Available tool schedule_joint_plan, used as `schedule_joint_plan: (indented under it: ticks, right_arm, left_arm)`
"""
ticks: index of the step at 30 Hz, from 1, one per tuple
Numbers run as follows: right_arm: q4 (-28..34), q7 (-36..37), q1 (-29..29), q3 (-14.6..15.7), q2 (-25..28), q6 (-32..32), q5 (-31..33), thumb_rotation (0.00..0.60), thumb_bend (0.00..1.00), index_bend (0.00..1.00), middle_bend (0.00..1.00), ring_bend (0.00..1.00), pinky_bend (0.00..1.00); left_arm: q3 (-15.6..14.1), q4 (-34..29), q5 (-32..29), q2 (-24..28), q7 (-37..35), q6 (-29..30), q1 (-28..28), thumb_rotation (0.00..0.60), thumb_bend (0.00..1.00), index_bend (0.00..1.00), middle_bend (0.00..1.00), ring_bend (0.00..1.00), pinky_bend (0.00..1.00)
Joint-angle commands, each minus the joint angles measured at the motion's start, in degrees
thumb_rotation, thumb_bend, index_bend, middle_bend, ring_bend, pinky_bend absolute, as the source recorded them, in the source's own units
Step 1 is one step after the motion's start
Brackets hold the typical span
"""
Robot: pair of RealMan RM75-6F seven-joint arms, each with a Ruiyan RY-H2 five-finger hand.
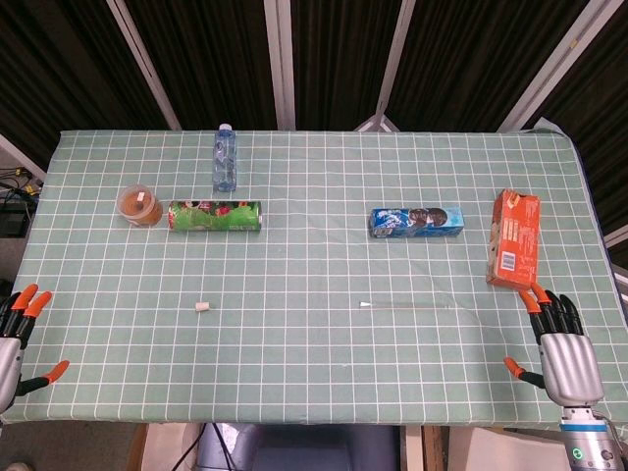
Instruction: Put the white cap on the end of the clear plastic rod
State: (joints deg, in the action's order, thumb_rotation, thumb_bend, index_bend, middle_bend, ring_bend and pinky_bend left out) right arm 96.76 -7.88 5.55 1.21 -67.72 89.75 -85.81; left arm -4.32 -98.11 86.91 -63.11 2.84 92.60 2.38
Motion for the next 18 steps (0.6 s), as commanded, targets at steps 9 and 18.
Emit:
schedule_joint_plan:
  ticks: [9,18]
  right_arm:
    - [0.2,1.3,1.9,-1.2,-1.4,-0.6,-5.6,0.600,0.17,0.20,0.18,0.15,0.00]
    - [1.9,-3.8,9.7,-5.2,-5.8,-12.1,-2.6,0.600,0.16,0.41,0.34,0.20,0.00]
  left_arm:
    - [0.6,-0.3,0.1,0.6,-0.7,-0.8,-0.6,0.600,0.13,0.00,0.00,0.00,0.00]
    - [1.5,-1.1,-0.5,0.6,-0.6,-2.1,-0.6,0.600,0.13,0.00,0.00,0.00,0.00]
